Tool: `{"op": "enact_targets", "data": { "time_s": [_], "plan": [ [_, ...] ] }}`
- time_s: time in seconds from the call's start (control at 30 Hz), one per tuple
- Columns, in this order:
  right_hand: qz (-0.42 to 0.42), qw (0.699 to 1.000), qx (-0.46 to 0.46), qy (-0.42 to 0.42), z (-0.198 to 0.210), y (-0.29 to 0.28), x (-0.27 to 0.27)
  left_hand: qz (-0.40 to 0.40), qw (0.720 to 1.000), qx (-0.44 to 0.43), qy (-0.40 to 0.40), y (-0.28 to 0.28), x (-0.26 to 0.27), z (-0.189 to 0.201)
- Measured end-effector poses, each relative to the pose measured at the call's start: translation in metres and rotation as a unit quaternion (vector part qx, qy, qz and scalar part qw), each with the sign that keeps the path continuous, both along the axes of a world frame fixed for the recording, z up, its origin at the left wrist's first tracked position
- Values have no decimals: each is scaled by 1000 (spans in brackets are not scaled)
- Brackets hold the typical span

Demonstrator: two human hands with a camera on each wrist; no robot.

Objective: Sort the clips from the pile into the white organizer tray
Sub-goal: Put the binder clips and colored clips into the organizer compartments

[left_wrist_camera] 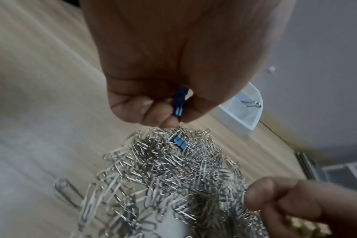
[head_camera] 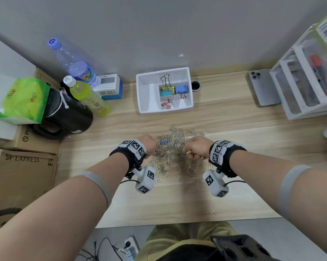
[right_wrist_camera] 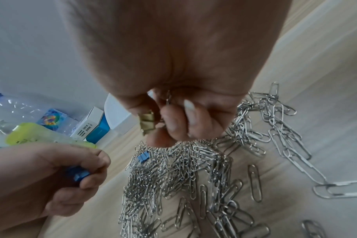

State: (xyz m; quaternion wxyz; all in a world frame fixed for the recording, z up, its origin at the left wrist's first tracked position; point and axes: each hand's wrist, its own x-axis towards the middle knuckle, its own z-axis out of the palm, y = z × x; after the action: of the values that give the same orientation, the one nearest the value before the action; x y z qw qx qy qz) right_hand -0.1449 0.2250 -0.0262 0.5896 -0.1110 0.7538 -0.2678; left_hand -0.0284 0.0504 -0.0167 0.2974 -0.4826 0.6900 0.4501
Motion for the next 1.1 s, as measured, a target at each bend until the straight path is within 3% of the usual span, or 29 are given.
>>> {"op": "enact_targets", "data": {
  "time_s": [0.2,0.43,0.53,0.73,0.83,0.93,1.1],
  "plan": [
    [-74,997,-22,-17,-5,-9,-9,-96,984,-142,41,-5,-7,-13],
    [-60,997,-42,39,-10,-5,-22,-149,975,-131,103,-3,-18,-26],
    [-67,996,-38,49,-12,-4,-28,-173,973,-130,85,-3,-22,-29],
    [-56,995,-45,69,-9,-11,-33,-94,991,-68,62,-3,-36,-17],
    [-67,995,-36,60,-12,-17,-32,24,999,24,16,-5,-43,-10],
    [-80,996,-42,16,-15,-22,-30,121,986,110,41,-10,-40,-6],
    [-91,994,-54,17,-7,-33,-34,110,978,166,61,-14,-39,1]
  ]
}}
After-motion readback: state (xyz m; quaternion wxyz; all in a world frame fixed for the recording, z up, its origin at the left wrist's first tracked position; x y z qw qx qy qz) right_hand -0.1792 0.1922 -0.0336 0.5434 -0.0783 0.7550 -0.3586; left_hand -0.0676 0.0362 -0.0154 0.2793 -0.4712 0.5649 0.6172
